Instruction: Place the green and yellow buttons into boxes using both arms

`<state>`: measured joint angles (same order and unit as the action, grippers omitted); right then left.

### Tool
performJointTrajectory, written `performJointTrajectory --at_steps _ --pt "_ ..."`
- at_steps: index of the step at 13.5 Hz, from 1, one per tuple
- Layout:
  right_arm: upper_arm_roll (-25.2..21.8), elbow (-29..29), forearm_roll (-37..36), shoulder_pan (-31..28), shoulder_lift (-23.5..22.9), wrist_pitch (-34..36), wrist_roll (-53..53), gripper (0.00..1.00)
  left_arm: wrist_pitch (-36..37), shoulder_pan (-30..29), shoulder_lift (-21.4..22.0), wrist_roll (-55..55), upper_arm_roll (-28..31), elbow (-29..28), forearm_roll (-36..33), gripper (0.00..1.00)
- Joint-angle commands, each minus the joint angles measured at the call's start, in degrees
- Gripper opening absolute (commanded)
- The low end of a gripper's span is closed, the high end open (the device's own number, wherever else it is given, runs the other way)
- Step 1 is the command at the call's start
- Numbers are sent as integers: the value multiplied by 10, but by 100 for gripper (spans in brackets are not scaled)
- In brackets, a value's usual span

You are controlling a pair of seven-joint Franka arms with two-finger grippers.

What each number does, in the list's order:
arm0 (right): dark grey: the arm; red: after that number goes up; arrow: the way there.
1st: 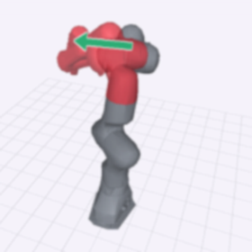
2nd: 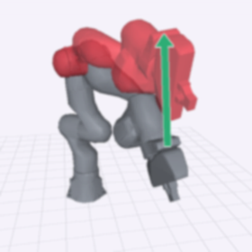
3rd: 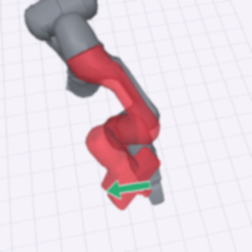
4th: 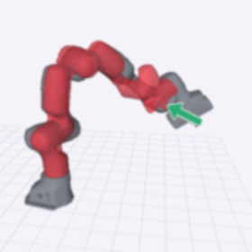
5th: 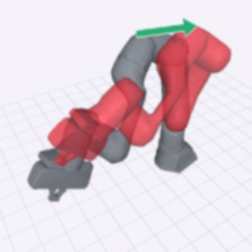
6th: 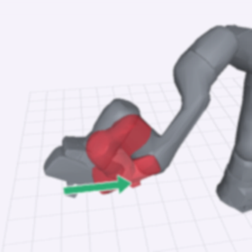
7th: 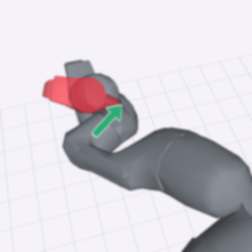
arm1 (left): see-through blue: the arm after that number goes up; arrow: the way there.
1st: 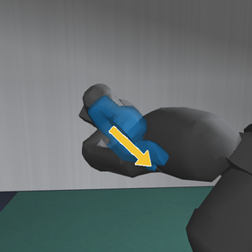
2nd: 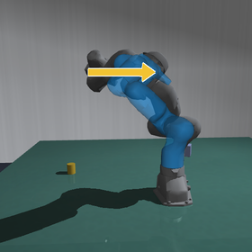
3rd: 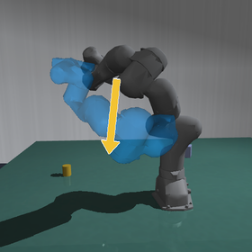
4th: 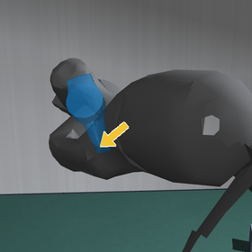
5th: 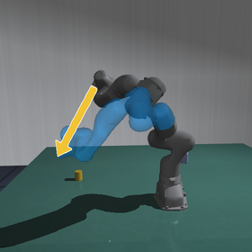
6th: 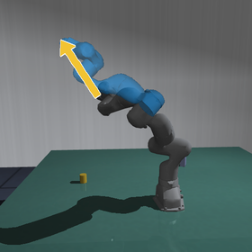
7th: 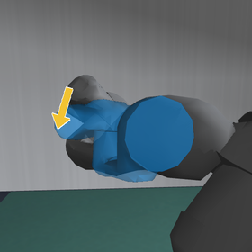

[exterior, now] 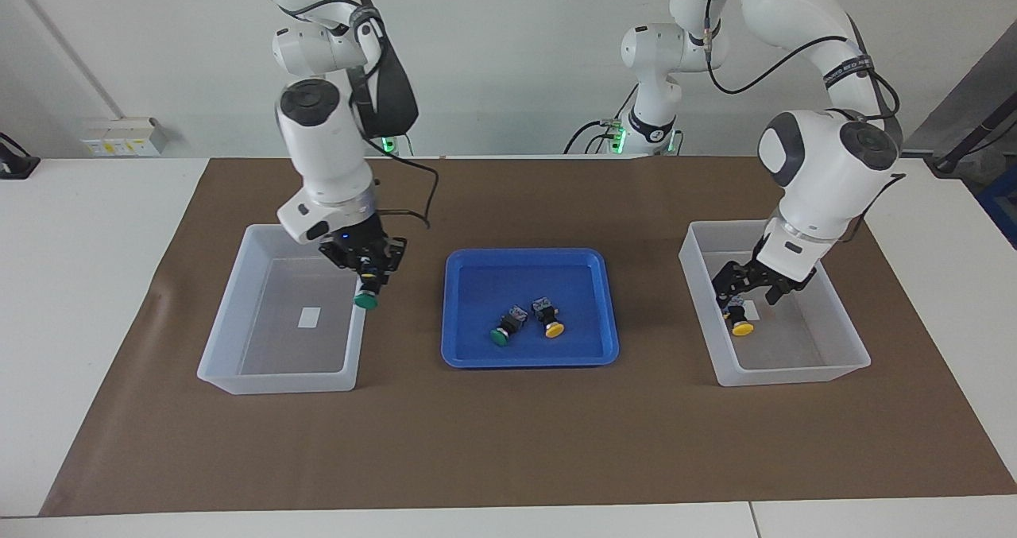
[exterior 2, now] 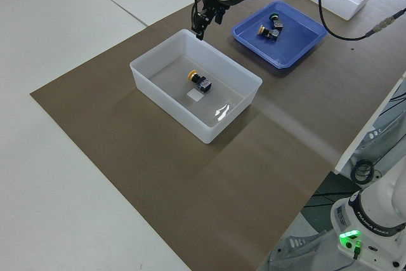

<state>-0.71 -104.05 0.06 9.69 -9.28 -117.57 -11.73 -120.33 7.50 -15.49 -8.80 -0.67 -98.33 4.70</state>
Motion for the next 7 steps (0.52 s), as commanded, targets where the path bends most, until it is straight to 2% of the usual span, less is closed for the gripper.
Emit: performJointTrajectory --at_steps 1,3,5,7 --pt "7 -43 12 -61 4 -31 118 0 -65 75 -11 -123 8 -21 12 96" --pt "7 -88 12 -97 3 -72 160 0 -123 120 -10 -173 6 -49 13 90" --pt "7 -119 12 -107 2 -104 164 0 -159 166 -21 -195 6 -69 13 77" --pt "7 -144 12 -116 -5 -136 164 0 -194 201 -46 -237 6 -70 13 75"
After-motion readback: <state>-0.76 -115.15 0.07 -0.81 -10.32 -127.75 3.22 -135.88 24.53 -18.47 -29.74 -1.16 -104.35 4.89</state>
